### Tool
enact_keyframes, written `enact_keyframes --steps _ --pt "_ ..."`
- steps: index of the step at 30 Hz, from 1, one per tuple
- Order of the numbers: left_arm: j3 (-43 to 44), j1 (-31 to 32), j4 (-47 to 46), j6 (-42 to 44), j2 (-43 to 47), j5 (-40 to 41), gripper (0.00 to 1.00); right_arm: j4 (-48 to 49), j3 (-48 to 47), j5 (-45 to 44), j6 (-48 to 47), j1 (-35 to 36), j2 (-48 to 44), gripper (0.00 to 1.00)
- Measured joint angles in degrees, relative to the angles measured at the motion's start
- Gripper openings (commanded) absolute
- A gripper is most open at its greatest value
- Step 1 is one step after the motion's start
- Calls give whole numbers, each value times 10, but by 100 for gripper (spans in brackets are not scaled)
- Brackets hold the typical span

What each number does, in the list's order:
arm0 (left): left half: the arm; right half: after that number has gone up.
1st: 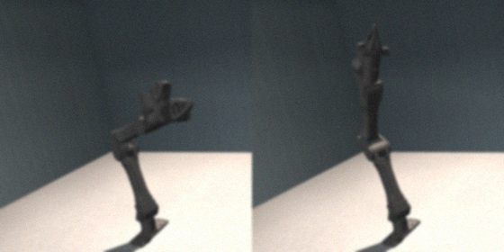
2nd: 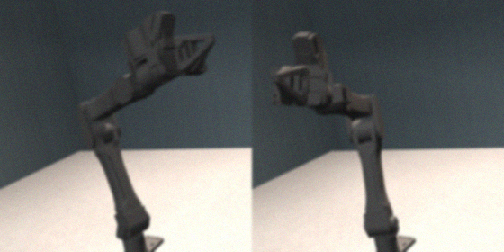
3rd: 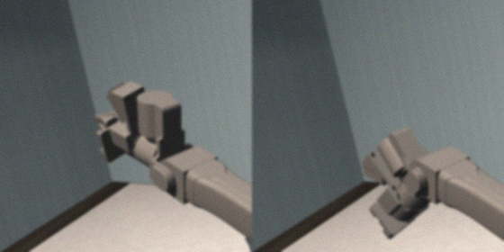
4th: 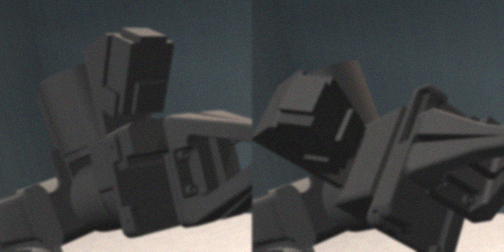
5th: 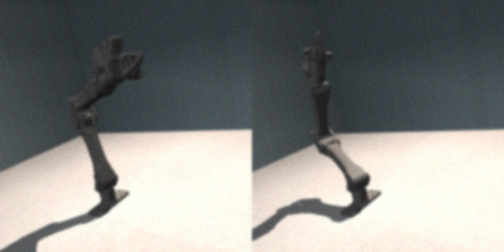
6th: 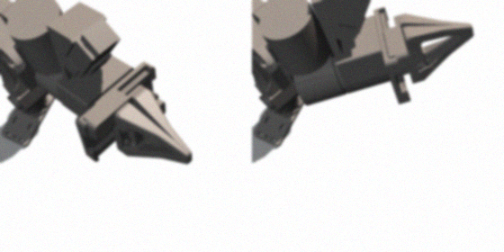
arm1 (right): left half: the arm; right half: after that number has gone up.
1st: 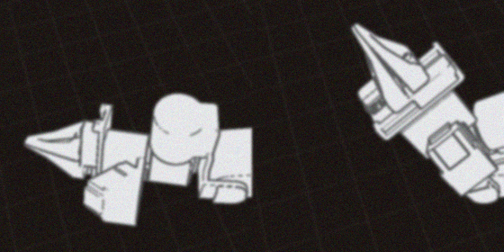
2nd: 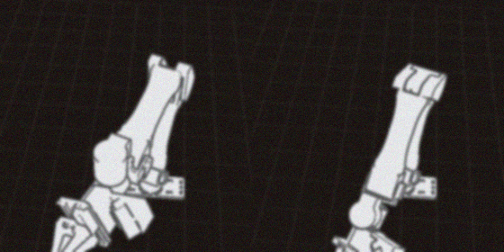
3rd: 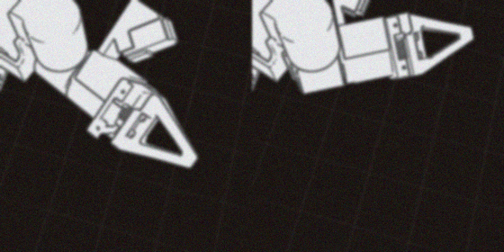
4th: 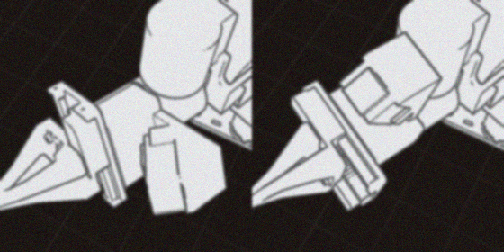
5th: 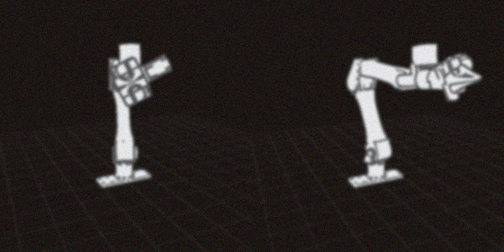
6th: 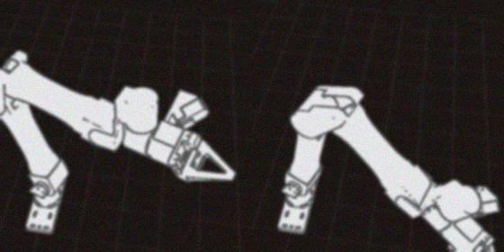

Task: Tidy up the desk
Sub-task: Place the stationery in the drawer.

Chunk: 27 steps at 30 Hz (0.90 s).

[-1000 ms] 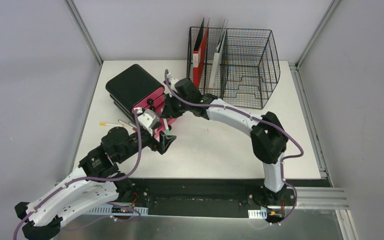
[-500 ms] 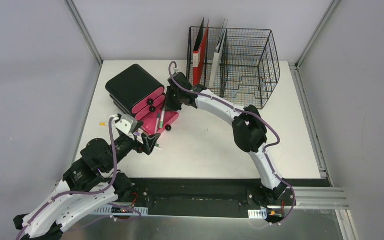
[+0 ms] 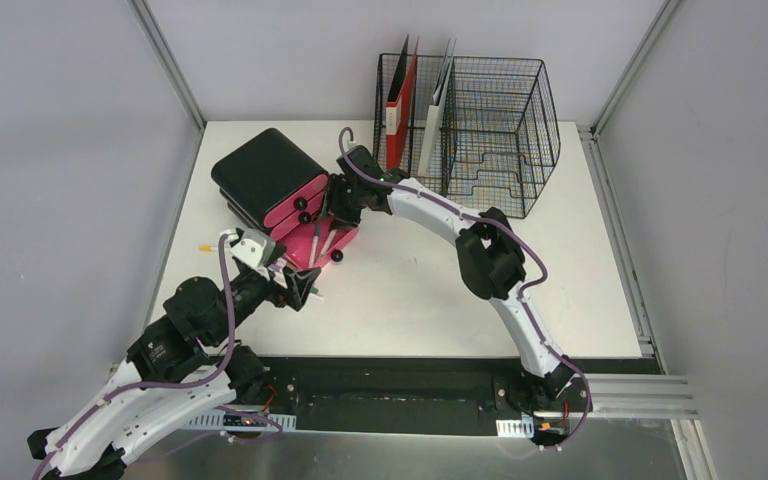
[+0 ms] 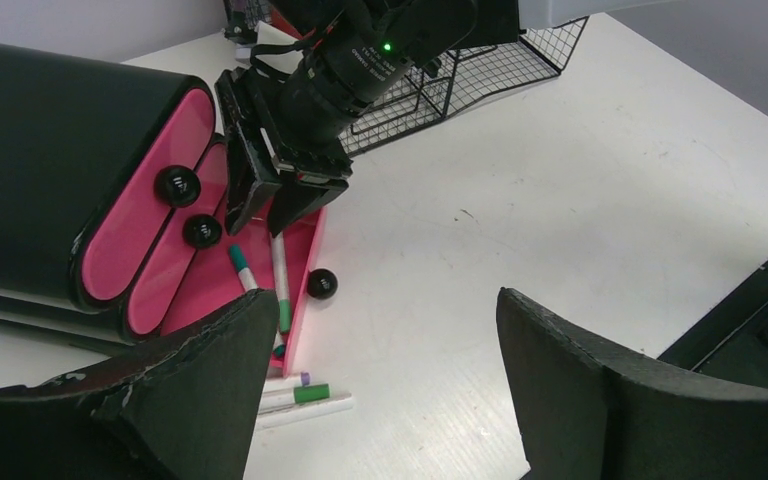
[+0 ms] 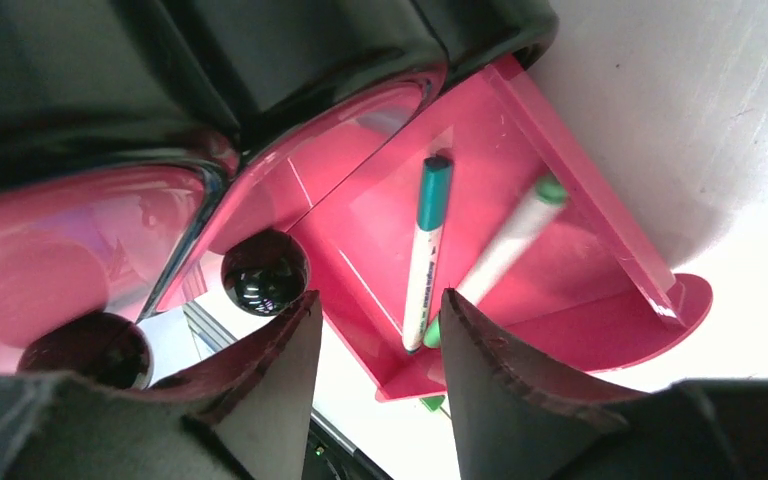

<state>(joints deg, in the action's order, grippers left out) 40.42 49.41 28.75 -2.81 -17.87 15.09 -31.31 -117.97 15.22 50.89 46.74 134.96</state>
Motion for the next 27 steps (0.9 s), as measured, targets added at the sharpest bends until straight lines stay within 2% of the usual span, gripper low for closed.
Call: enact_keyframes --steps 6,12,19,21,24,27 --pt "-30 0 -1 -48 15 -2 84 30 33 37 -32 -3 -16 48" --pt "-121 0 0 -158 73 0 81 40 136 49 -147 -2 -111 48" --pt "-172 0 22 -270 122 16 76 10 214 91 -403 -4 -275 52" --pt "-172 0 30 -299 111 30 73 -12 227 109 -473 -6 -310 52" --pt "-172 0 34 -345 71 49 61 -65 254 124 -576 -8 -360 56" --pt "-172 0 38 -385 23 63 59 -106 295 120 -658 -10 -405 64"
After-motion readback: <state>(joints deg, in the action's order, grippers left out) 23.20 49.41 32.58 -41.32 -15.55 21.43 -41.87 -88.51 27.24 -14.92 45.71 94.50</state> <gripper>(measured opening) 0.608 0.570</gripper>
